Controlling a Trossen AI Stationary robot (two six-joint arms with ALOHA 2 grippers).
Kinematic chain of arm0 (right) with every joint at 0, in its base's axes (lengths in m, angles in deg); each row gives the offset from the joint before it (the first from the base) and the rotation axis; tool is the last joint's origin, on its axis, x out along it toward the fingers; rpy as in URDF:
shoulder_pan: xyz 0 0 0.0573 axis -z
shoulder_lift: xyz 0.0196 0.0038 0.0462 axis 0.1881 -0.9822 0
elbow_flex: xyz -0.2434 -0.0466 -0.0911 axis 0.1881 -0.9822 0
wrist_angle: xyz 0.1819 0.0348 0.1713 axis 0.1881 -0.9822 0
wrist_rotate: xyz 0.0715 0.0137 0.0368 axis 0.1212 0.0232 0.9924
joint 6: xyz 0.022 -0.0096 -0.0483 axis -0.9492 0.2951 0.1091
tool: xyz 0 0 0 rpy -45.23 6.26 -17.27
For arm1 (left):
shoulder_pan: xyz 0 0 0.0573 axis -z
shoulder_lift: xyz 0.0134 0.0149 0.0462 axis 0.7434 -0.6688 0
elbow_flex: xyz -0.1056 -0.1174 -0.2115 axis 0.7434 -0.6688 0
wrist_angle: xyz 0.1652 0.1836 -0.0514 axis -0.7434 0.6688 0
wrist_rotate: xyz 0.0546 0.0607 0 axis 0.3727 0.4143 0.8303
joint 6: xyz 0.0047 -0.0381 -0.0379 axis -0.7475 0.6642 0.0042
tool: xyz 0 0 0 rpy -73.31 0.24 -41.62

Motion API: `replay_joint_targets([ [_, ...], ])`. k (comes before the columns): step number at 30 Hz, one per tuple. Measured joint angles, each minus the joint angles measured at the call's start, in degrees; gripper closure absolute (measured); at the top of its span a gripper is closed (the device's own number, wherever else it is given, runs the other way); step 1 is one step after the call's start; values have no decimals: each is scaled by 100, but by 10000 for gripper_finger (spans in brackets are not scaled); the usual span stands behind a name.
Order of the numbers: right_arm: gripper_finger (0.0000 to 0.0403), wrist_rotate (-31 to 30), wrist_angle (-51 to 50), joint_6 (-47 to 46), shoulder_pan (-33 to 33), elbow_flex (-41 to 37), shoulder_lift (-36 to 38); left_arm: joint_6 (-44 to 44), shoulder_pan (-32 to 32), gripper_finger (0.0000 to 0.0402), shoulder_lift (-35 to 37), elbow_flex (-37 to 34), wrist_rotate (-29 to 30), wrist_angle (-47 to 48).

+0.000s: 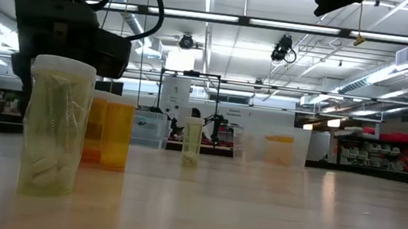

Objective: Pick and place medicine bottles into bin by pill shape (circle, oval)
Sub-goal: Put the large orange pill bottle into the right transparent bin

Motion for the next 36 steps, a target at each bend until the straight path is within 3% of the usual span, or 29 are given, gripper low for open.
replay_joint_targets([
  [10,146,0,-1,0,0,0,0,-68,-203,389,0,0,362,-83],
  [16,146,0,-2,0,0,0,0,-171,-201,387,0,0,-360,15],
  [23,146,0,-2,0,0,0,0,-185,-185,395,0,0,-492,-283],
  [29,146,0,-3,0,0,0,0,-354,-216,383,0,0,-203,-548],
  [36,146,0,-3,0,2,0,0,-555,-339,397,2,0,115,-599],
])
